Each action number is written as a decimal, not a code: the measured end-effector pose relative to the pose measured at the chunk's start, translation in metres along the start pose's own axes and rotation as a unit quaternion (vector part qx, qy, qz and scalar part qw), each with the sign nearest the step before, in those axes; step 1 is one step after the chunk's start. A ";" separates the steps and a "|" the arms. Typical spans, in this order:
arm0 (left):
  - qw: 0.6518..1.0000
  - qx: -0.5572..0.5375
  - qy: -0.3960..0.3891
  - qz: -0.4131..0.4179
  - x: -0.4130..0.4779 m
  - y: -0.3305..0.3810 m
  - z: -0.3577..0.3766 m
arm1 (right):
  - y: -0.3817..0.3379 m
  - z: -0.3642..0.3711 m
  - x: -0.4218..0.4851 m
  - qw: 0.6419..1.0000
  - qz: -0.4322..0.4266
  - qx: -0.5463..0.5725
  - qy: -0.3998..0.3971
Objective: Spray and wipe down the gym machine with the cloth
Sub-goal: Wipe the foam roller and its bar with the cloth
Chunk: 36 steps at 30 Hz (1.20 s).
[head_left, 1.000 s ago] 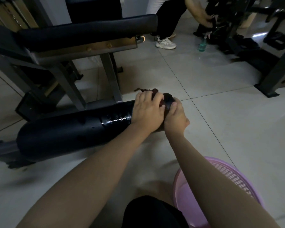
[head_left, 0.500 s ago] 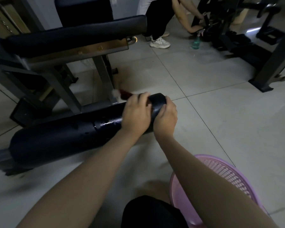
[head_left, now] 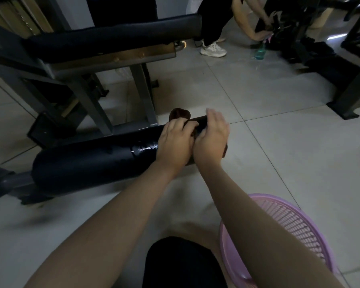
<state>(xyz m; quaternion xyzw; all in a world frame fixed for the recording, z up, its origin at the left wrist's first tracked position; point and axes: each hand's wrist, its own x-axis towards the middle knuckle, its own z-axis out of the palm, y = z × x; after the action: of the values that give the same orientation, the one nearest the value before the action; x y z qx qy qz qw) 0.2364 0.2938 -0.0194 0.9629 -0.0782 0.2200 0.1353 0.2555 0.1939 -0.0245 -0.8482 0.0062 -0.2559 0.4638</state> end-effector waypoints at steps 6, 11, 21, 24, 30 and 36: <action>0.998 0.033 -0.008 -0.052 -0.044 -0.068 -0.051 | -0.057 0.052 -0.044 0.985 -0.087 0.005 -0.149; 0.984 0.069 0.024 -0.165 -0.081 -0.147 -0.095 | -0.075 0.080 -0.078 0.956 -0.168 -0.090 -0.223; 0.941 0.094 0.071 -0.318 -0.131 -0.203 -0.130 | -0.076 0.086 -0.085 0.954 -0.185 -0.146 -0.186; 0.959 0.104 0.024 -0.264 -0.123 -0.181 -0.124 | -0.079 0.083 -0.085 0.941 -0.188 -0.176 -0.220; 0.983 0.058 0.030 -0.172 -0.106 -0.123 -0.084 | -0.079 0.090 -0.080 0.934 -0.184 -0.197 -0.234; 0.974 0.092 0.070 -0.196 -0.154 -0.189 -0.113 | -0.092 0.087 -0.081 0.927 -0.144 -0.223 -0.264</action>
<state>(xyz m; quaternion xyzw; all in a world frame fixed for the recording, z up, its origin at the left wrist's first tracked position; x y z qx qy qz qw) 0.0936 0.5209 -0.0324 0.9501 0.1421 0.2620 0.0920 0.2024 0.3347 -0.0242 -0.9583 -0.1819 -0.0792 0.2057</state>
